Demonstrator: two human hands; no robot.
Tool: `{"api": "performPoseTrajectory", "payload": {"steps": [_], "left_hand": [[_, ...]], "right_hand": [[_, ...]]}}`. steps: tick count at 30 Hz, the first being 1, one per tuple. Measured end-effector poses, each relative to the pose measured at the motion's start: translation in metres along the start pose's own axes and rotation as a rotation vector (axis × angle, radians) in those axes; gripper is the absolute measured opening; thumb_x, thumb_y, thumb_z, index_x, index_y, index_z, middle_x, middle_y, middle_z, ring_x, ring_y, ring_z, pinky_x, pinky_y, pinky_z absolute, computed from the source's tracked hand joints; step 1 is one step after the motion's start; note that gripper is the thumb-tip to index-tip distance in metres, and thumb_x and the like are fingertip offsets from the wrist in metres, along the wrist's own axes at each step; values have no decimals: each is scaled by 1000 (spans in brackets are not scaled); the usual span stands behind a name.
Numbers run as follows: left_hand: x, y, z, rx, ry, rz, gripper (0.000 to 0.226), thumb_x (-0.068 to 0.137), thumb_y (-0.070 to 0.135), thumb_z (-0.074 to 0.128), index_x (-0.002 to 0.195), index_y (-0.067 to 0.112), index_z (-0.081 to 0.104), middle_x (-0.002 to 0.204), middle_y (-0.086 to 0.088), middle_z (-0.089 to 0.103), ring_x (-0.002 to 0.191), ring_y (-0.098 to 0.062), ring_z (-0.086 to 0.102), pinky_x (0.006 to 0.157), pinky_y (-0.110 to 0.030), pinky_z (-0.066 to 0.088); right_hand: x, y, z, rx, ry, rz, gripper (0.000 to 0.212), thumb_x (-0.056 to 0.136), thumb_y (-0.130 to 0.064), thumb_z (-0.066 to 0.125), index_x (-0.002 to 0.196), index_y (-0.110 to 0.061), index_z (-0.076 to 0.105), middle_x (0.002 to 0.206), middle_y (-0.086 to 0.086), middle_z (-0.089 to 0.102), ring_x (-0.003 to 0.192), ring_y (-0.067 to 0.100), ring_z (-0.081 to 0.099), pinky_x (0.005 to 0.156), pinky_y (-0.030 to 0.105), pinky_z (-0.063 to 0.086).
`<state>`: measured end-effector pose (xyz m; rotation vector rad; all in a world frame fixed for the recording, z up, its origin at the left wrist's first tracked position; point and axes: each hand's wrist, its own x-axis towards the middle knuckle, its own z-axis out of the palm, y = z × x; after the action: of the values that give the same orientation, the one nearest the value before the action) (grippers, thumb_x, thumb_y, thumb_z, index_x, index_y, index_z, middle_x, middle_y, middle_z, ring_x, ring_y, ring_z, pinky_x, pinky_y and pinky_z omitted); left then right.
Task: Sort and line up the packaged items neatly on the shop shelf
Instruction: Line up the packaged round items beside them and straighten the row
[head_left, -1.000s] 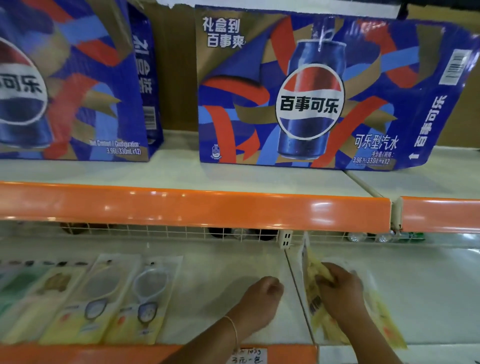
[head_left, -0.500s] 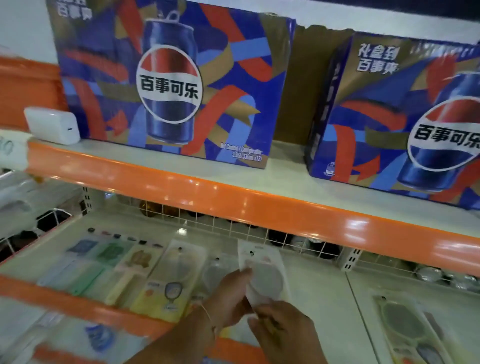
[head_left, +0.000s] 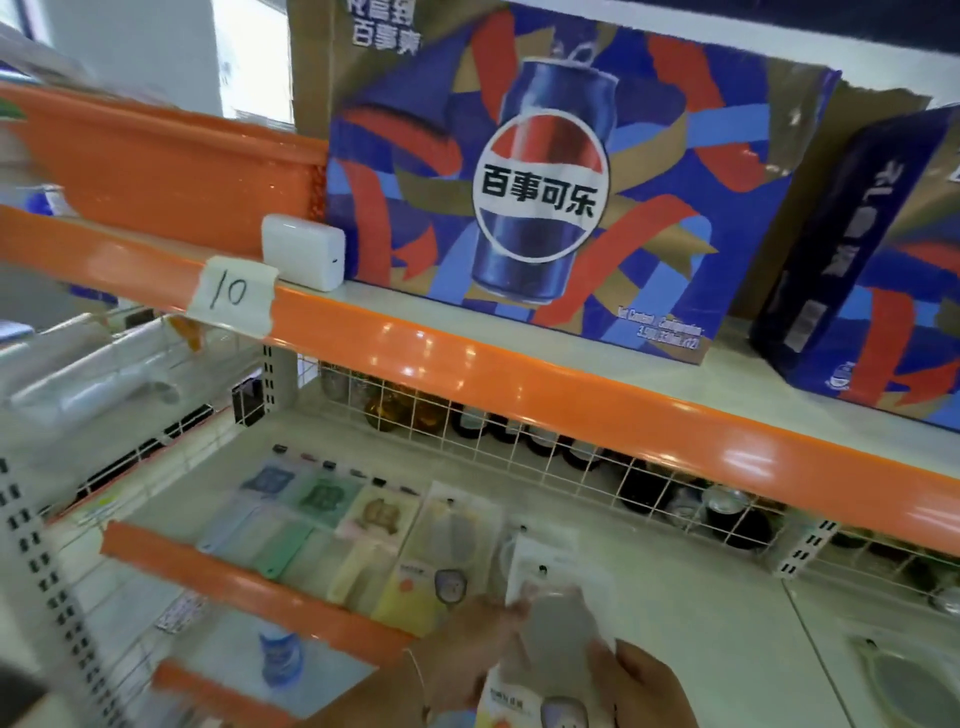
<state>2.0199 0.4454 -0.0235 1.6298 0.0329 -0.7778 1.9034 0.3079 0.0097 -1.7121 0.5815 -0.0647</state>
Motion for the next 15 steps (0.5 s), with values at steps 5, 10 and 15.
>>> {"api": "performPoseTrajectory", "payload": {"steps": [5, 10, 15], "left_hand": [[0, -15, -7, -117, -31, -34, 28, 76, 35, 72, 54, 17, 68, 56, 4, 65, 53, -7, 61, 59, -23, 51], [-5, -9, -3, -69, 68, -22, 45, 88, 56, 58, 67, 18, 70, 71, 3, 71, 71, -13, 65, 66, -23, 51], [-1, -10, 12, 49, 137, 95, 55, 86, 64, 53, 76, 13, 68, 80, 0, 69, 77, -14, 63, 72, -26, 54]], "right_hand": [[-1, 17, 8, -29, 87, -10, 29, 89, -22, 65, 65, -10, 76, 74, 14, 74, 60, 17, 65, 56, 16, 47], [5, 12, 12, -78, 90, 42, 26, 92, -27, 61, 71, -19, 73, 73, 3, 72, 58, 6, 60, 52, 14, 40], [10, 17, -2, -115, 22, 49, 8, 85, -18, 72, 80, -17, 77, 74, 2, 75, 65, 6, 66, 60, 19, 47]]}}
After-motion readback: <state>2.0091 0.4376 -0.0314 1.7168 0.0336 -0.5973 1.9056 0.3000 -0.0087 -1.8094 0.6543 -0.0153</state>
